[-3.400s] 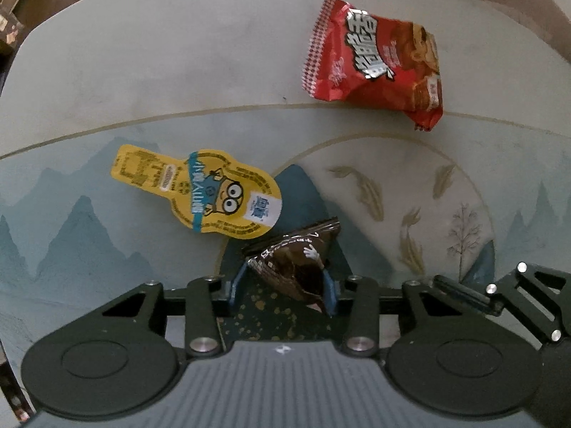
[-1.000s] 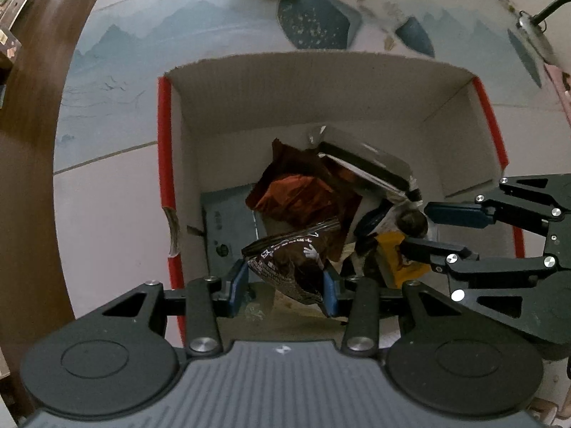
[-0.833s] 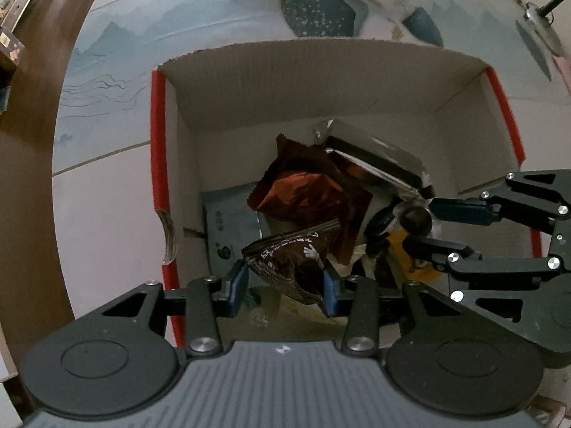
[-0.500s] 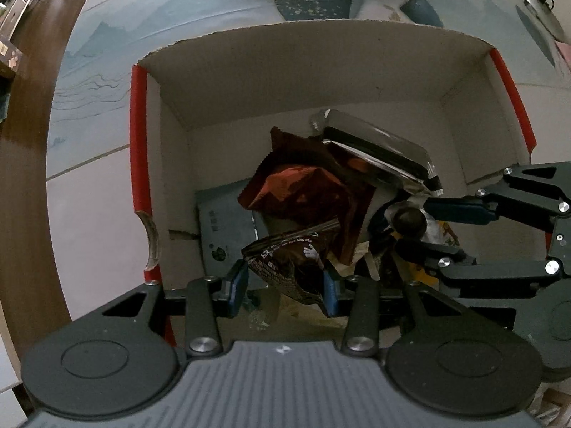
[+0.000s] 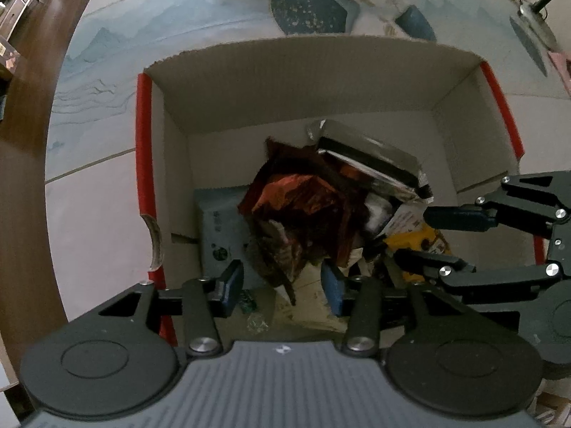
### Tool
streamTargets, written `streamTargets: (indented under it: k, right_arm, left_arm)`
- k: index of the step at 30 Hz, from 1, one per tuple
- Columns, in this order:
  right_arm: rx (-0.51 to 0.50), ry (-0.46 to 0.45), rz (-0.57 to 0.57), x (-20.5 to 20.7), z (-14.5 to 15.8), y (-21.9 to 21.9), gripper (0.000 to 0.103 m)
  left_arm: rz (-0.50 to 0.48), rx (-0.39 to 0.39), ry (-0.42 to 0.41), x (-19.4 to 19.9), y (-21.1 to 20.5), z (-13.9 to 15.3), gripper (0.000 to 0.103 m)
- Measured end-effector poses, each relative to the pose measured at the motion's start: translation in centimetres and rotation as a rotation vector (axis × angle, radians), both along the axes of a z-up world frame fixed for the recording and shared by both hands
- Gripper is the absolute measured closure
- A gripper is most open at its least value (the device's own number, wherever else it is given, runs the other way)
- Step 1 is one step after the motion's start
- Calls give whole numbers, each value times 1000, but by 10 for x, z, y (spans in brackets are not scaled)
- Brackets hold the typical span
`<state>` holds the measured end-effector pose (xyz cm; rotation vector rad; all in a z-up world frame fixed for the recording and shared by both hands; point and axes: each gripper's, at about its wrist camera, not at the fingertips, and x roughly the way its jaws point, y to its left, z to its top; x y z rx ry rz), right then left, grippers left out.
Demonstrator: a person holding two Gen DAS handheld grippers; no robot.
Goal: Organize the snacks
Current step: 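Lift both tools out of the box toward the red bag and yellow candy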
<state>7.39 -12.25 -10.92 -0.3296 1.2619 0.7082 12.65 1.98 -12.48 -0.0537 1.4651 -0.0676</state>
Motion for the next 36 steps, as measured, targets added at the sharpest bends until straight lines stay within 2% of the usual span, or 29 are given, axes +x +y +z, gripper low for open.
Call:
streamTargets:
  k: [14,18,21,26,34,36]
  right_arm:
    - [45,-65,21,-9,39,-1,63]
    - [61,-101,29,-11,52,-2,59]
    - [74,-129,27,-12,64,-4,49]
    - [100,-180,23,-10,85,-8,27]
    - [130,-241,-5,8,114,-17,11]
    - [142,-256,-10,15,120,-20,9]
  left_arm:
    - [-26,-45,-102,-13,-1,46,51]
    - [-17,-55,-144,-16,3,62,43]
    - [-9,-57,-173,-16,3,73,43]
    - [8,-53,-226,-12,6,92,42]
    - [24,-54,-299,6,8,117,34]
    - [29,-52,-313,13,8,122,32]
